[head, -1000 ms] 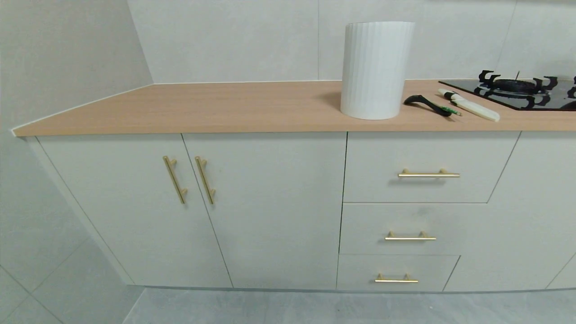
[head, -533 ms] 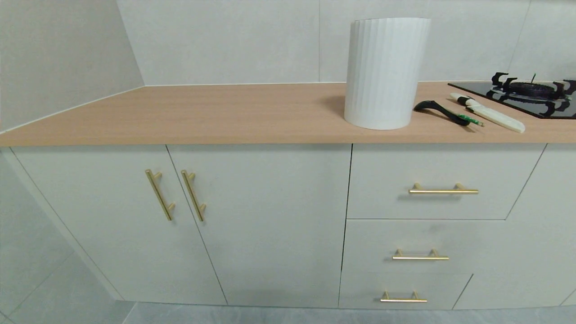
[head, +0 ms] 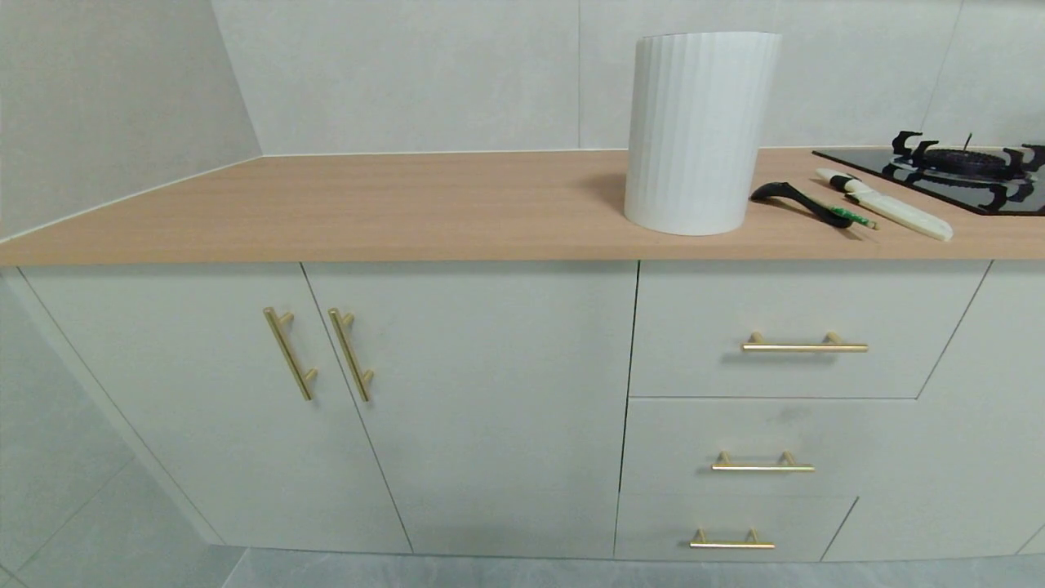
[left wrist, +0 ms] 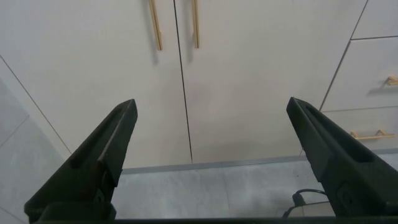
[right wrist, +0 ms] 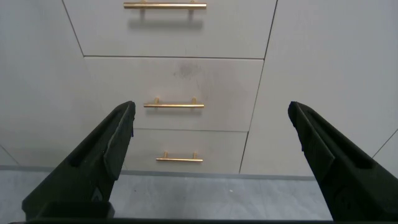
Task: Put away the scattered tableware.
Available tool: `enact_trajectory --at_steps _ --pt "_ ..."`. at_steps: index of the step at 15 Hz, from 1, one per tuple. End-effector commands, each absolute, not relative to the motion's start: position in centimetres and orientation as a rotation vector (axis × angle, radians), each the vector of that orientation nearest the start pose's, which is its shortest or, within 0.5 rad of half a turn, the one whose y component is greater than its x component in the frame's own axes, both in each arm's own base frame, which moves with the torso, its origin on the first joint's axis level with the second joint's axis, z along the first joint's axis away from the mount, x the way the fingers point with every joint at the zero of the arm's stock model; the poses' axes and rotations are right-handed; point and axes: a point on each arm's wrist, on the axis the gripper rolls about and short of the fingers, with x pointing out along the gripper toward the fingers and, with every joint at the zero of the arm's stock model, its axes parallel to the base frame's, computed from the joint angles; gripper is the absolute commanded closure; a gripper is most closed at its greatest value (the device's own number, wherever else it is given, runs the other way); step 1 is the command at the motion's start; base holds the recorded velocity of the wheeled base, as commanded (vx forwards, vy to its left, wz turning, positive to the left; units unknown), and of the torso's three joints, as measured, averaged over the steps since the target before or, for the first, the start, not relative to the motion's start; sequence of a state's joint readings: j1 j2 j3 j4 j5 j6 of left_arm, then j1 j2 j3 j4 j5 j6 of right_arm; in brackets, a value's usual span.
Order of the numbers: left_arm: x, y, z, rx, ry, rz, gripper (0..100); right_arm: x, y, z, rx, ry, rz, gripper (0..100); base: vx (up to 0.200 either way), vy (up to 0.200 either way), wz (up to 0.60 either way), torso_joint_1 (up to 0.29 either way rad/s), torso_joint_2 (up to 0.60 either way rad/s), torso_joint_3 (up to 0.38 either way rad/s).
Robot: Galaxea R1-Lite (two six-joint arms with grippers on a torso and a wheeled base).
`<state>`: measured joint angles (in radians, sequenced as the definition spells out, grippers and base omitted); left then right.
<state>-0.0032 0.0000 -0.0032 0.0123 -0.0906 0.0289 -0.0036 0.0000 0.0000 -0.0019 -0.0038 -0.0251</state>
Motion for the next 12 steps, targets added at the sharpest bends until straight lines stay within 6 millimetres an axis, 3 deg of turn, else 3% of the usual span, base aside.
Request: enact_trajectory --at_steps 1,2,4,6,12 --pt "-2.3 -0.2 7.5 0.029 0.008 -0.094 0 -2.3 0.0 7.6 -0.026 -0.003 -0.006 0 0.0 0.0 0.0 0.0 0.0 0.0" --pt "-2.3 -0.2 7.5 0.029 0.008 -0.094 0 -2.3 0.0 7.8 -0.025 -0.015 -0.006 0 0.0 0.0 0.0 0.0 0.0 0.0" --pt "-2.3 -0.2 7.5 0.029 0.008 -0.094 0 -3.1 0.1 12.2 0.049 -0.107 0.072 0 0.0 0.0 0.0 0.0 0.0 0.0" --pt "-2.3 -0.2 7.5 0.029 0.008 -0.094 0 -2.6 0.1 12.6 0.047 -0.072 0.112 0 0.0 0.0 0.0 0.0 0.0 0.0" --pt "-2.3 -0.2 7.5 0.029 0.008 -0.094 0 3.4 0.6 13.9 0.022 0.333 0.222 0 0.0 0.0 0.0 0.0 0.0 0.0"
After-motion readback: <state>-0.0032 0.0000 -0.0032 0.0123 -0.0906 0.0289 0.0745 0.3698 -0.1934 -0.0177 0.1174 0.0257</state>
